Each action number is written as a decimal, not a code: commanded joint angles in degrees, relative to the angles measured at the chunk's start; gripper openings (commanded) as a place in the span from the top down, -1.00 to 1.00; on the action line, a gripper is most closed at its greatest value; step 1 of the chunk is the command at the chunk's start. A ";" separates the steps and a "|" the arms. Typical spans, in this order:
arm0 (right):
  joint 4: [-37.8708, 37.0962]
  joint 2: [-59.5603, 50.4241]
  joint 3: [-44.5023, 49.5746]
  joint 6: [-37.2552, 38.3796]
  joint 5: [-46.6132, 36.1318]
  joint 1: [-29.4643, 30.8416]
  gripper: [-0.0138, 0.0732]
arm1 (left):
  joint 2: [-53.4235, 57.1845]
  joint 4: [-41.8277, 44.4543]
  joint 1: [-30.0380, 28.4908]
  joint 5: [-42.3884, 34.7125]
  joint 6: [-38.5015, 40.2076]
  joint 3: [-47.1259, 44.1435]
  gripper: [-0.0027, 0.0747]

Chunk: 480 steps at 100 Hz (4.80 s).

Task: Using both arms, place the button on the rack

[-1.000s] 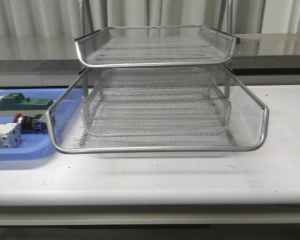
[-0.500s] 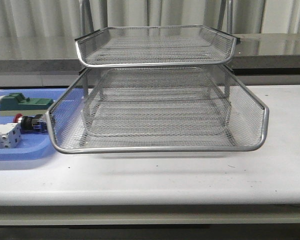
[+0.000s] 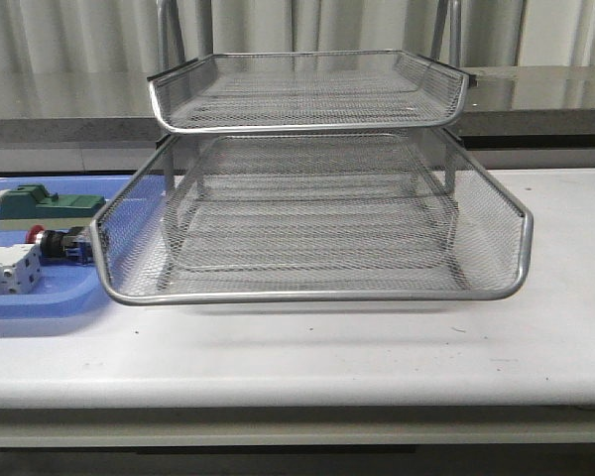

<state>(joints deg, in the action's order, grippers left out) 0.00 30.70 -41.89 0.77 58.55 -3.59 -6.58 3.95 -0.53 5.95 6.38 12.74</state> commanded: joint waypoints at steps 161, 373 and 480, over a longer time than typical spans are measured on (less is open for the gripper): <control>-0.32 0.13 -1.94 -0.17 -2.88 -0.03 0.85 | -65.51 -11.24 -0.07 33.00 -16.87 46.27 -0.65; -0.32 0.13 -1.94 -0.17 -2.82 -0.03 0.85 | -119.17 -9.10 8.09 44.49 -69.18 91.21 -0.62; -0.32 0.13 -1.94 -0.17 -2.82 -0.03 0.85 | -115.12 -9.10 7.53 49.86 -68.65 96.55 0.88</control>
<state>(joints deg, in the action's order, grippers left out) 0.00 30.70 -41.89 0.77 58.77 -3.59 -127.50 -4.46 7.56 55.64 -62.86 106.12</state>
